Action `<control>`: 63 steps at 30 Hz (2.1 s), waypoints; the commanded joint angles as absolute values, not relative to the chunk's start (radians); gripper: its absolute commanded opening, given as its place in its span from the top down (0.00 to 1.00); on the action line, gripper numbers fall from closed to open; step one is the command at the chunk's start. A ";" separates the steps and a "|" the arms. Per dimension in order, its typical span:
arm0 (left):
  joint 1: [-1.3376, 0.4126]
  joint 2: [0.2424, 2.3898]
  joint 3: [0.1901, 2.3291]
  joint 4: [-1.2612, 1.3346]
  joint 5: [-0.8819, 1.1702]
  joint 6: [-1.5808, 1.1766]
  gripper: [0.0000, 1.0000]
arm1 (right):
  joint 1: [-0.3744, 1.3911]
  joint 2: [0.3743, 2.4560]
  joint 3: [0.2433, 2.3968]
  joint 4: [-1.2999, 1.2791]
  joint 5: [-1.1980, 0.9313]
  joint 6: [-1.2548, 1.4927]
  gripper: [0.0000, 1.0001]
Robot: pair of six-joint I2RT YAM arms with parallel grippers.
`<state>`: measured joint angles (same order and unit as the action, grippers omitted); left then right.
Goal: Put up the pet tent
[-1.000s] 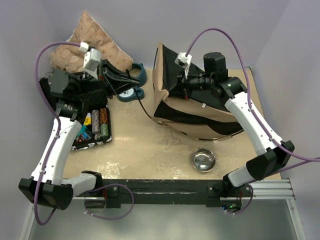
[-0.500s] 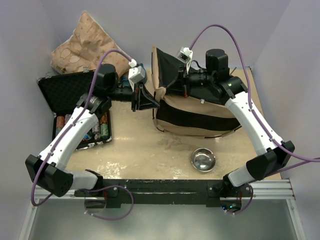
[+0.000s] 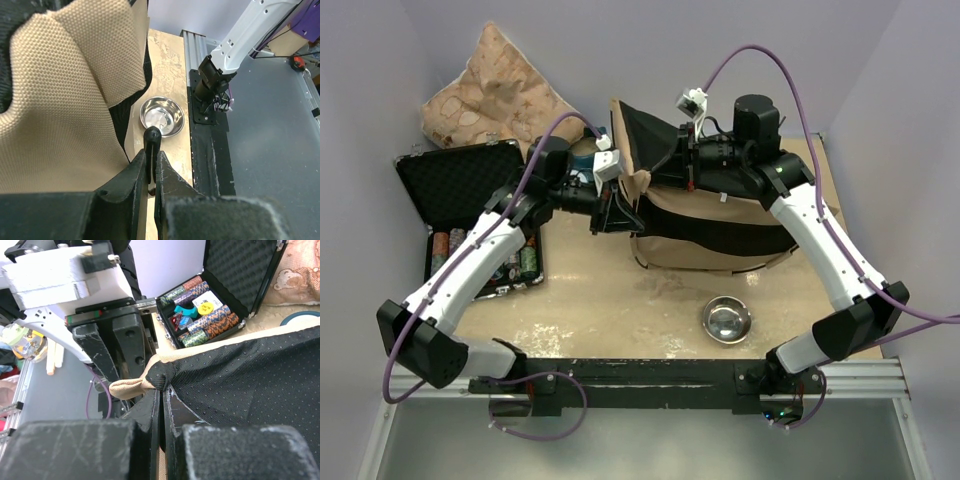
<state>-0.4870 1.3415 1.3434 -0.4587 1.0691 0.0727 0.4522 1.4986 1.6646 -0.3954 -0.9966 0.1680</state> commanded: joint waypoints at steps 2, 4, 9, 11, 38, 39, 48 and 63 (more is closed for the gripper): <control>-0.499 1.387 1.347 -0.509 1.029 0.052 1.00 | 0.465 1.453 1.669 -0.342 -1.020 0.178 1.00; -0.500 1.393 1.358 -0.502 1.022 0.045 1.00 | 0.466 1.450 1.664 -0.354 -1.003 0.161 1.00; -0.505 1.416 1.396 -0.492 1.020 0.026 1.00 | 0.482 1.437 1.661 -0.386 -0.966 0.114 1.00; -0.506 1.423 1.410 -0.488 1.019 0.022 1.00 | 0.491 1.433 1.658 -0.399 -0.950 0.094 1.00; -0.508 1.448 1.473 -0.495 1.011 0.017 1.00 | 0.538 1.407 1.644 -0.577 -0.844 -0.170 1.00; -0.509 1.450 1.473 -0.497 1.009 0.017 1.00 | 0.546 1.405 1.647 -0.581 -0.835 -0.184 1.00; -0.531 1.454 1.434 -0.486 1.005 0.009 1.00 | 0.577 1.430 1.726 -0.670 -0.781 -0.307 1.00; -0.529 1.436 1.413 -0.408 0.993 -0.118 1.00 | 0.681 1.433 1.778 -0.799 -0.526 -0.538 1.00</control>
